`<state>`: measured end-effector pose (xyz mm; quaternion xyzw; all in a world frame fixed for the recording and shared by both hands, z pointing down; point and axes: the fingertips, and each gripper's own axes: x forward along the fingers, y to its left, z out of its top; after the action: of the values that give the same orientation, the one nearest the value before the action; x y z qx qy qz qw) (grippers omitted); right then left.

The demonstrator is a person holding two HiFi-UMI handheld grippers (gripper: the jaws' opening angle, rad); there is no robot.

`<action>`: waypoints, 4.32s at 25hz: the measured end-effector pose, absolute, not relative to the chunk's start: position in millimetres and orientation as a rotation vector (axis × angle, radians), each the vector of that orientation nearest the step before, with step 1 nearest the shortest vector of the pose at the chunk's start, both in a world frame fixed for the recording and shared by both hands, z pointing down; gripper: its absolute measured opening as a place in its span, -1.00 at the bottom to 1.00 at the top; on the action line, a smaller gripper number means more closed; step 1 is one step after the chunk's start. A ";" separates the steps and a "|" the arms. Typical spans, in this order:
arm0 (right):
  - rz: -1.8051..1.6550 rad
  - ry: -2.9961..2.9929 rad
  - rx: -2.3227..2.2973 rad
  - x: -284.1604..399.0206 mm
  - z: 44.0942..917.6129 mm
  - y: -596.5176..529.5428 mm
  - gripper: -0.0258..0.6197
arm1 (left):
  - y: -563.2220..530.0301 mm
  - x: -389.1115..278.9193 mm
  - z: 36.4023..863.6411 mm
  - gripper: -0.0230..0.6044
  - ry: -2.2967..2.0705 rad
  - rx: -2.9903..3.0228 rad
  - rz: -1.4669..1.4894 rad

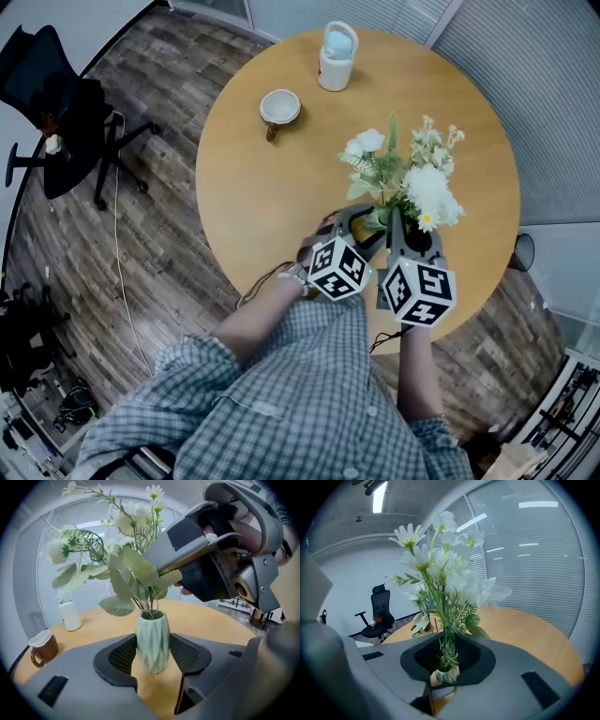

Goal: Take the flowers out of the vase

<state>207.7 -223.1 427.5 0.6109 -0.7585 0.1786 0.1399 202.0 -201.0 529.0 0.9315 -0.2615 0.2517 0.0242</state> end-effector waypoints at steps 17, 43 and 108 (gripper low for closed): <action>0.303 -2.348 1.871 220.0 328.4 -234.0 -0.75 | -201.7 204.2 527.5 -0.17 -0.822 2.889 0.784; 0.688 -2.044 1.967 304.9 399.9 -199.1 -0.76 | -197.7 204.1 527.3 -0.17 -0.814 2.892 0.783; 0.354 -2.115 2.214 292.8 351.3 -106.0 -0.84 | -163.9 134.0 405.9 -0.82 -1.082 2.886 0.525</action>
<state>292.8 -106.0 351.3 0.7179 -0.6860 0.1149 0.0296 134.0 -163.9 405.9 0.9230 -0.3461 0.1680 0.0073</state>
